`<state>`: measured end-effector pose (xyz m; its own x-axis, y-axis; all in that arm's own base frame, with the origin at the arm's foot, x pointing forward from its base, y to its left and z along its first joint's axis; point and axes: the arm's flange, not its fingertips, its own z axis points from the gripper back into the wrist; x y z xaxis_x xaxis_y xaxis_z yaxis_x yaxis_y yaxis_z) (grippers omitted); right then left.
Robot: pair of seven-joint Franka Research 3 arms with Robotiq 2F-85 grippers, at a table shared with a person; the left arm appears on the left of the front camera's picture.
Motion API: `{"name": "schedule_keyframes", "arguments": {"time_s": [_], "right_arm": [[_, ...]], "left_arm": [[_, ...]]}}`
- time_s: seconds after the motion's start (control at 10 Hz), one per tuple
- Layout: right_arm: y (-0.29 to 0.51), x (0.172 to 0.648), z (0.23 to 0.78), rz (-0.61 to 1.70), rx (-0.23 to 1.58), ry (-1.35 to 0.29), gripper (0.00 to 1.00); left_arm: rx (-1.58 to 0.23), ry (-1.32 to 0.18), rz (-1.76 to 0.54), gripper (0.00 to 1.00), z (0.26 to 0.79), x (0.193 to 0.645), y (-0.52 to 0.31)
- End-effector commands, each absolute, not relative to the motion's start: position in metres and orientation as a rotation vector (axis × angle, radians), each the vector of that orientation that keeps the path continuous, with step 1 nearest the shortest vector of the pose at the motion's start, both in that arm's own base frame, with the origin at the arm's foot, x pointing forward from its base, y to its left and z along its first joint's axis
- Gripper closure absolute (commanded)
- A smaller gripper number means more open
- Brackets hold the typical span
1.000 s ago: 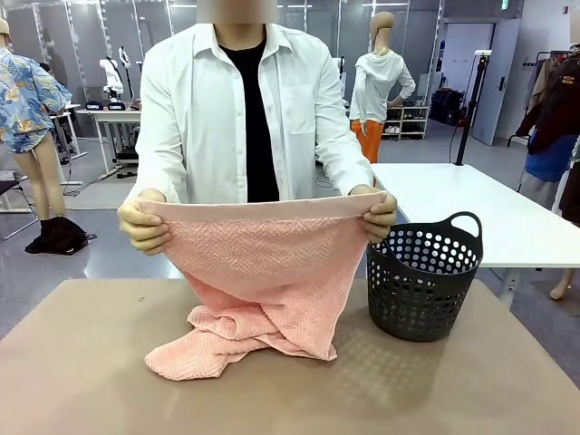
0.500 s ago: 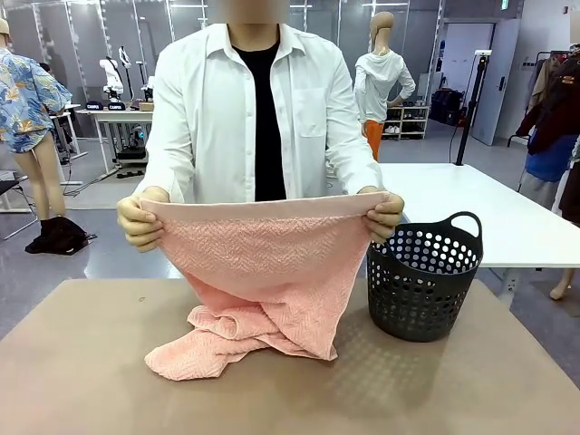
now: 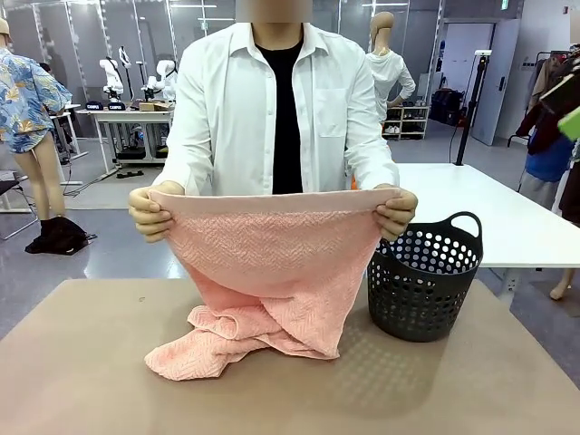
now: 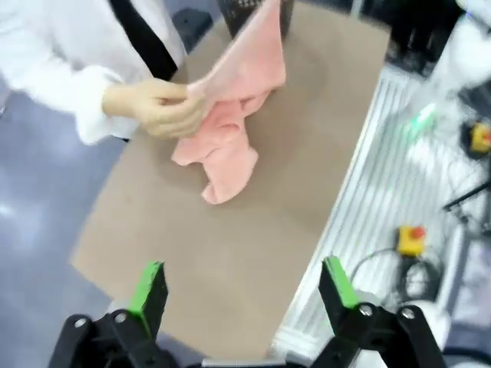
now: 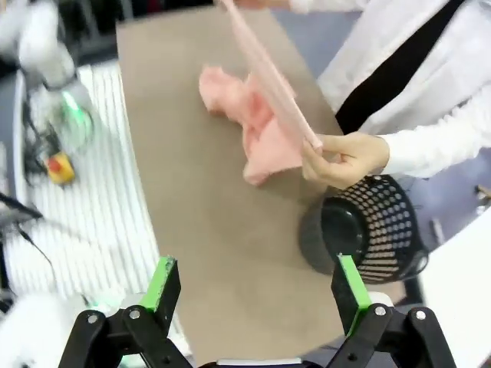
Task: Fold the towel.
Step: Grab the top end of the 100 cm Hotel Towel extended by the human.
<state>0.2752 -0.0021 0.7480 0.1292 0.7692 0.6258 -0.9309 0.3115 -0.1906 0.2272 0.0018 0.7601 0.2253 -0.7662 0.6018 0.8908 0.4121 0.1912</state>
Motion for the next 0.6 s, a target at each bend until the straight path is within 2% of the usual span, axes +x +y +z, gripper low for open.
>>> {"name": "schedule_keyframes", "arguments": {"time_s": [0.0, 0.2, 0.3, 0.5], "right_arm": [[0.004, 0.288, 0.736, 1.315, 0.146, -0.731, 0.0], [0.008, 0.289, 0.736, 1.293, 0.183, -0.754, 0.0], [0.012, 0.286, 0.746, 1.33, 0.166, -0.717, 0.0], [0.012, 0.286, 0.746, 1.33, 0.166, -0.717, 0.0]], "left_arm": [[-0.052, -0.822, -1.325, 0.0, 0.74, 0.235, -0.016], [-0.085, -0.837, -1.31, 0.0, 0.738, 0.237, -0.022], [-0.074, -0.754, -1.345, 0.0, 0.753, 0.234, -0.028], [-0.074, -0.754, -1.345, 0.0, 0.753, 0.234, -0.028]]}}
